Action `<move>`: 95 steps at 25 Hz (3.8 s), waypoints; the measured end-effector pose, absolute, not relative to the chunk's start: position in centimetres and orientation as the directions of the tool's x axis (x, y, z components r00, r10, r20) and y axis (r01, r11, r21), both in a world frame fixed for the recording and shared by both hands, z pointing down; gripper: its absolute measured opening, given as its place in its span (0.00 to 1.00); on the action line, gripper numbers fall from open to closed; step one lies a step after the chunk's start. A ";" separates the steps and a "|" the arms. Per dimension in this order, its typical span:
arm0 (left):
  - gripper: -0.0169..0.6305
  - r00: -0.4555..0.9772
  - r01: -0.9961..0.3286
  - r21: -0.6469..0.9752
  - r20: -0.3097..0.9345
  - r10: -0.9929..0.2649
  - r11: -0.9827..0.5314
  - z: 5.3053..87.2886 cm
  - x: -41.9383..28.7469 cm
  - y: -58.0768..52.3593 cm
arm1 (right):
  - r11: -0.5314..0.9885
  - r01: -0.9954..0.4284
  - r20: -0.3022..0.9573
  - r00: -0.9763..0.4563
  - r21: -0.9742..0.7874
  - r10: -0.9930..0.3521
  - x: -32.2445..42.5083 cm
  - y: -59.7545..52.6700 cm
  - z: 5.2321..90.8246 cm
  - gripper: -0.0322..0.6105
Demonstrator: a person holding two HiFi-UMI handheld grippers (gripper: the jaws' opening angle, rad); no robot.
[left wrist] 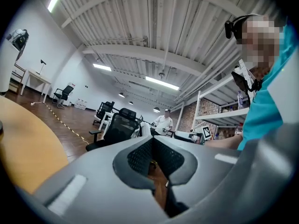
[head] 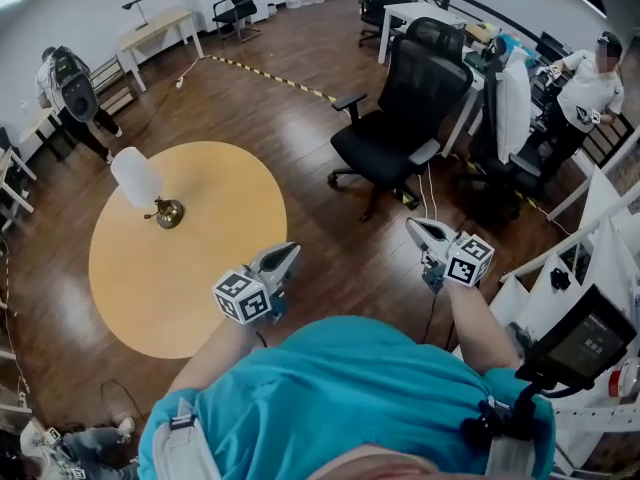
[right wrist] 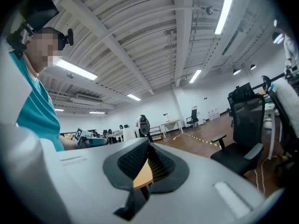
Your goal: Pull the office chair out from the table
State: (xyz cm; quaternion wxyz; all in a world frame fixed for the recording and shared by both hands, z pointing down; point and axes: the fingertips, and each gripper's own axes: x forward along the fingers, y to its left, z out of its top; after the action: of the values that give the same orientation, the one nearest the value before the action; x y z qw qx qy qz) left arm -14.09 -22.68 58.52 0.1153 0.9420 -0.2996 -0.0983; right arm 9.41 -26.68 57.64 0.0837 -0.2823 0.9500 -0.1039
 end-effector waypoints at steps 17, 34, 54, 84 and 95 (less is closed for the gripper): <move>0.07 0.810 -0.520 0.278 -0.140 -0.569 -0.808 56.8 -5.4 -1.8 | 0.863 -0.470 -0.041 -0.874 -0.185 -0.485 11.8 -7.0 58.6 0.05; 0.07 0.763 -0.585 0.270 -0.136 -0.632 -0.765 52.7 -17.8 20.6 | 0.886 -0.424 -0.068 -0.894 -0.188 -0.442 0.6 12.7 54.0 0.05; 0.07 0.631 -0.718 0.292 -0.108 -0.768 -0.631 54.2 -24.5 37.9 | 0.938 -0.298 -0.080 -0.946 -0.176 -0.316 -3.4 27.2 53.3 0.05; 0.07 0.497 -0.827 0.237 -0.117 -0.860 -0.510 51.5 -31.1 57.8 | 0.971 -0.130 -0.095 -0.984 -0.199 -0.151 -11.9 43.1 51.8 0.05; 0.07 0.366 -0.861 0.312 -0.169 -0.915 -0.402 50.7 -34.4 59.8 | 0.982 -0.086 -0.093 -0.990 -0.170 -0.103 -14.1 42.5 50.0 0.05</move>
State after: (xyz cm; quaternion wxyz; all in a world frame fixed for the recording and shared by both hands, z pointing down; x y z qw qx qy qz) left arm -34.45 59.75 50.65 0.0855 0.8220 -0.5402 -0.1587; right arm -14.11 42.53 50.05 0.0508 -0.0477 0.9941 -0.0830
